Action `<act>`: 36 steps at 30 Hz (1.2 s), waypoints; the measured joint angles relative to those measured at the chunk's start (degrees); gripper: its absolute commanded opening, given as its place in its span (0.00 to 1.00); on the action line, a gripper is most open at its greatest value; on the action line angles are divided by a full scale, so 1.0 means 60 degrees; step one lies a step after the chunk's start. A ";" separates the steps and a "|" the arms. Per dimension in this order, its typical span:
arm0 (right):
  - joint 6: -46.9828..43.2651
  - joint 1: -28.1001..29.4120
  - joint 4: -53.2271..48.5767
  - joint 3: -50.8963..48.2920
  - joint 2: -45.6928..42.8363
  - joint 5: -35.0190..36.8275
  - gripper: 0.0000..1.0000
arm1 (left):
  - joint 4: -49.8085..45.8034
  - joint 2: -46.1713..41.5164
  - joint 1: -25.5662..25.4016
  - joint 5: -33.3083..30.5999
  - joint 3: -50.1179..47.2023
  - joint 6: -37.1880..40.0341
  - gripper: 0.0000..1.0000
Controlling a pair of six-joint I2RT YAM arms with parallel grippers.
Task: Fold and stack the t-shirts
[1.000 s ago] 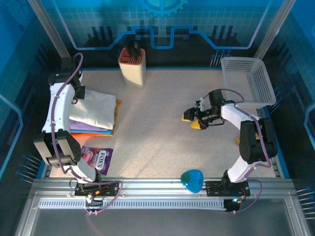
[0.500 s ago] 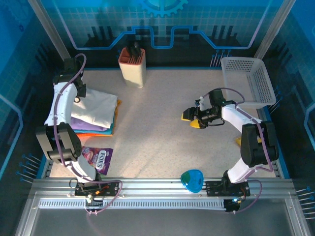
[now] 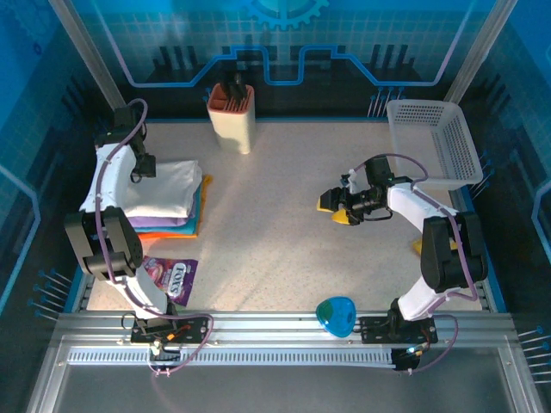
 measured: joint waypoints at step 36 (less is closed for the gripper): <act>-0.0022 -0.0004 -0.0532 0.0441 -0.1923 0.6630 1.00 | 0.4233 -0.5566 -0.2324 0.3832 -0.5606 -0.2510 0.99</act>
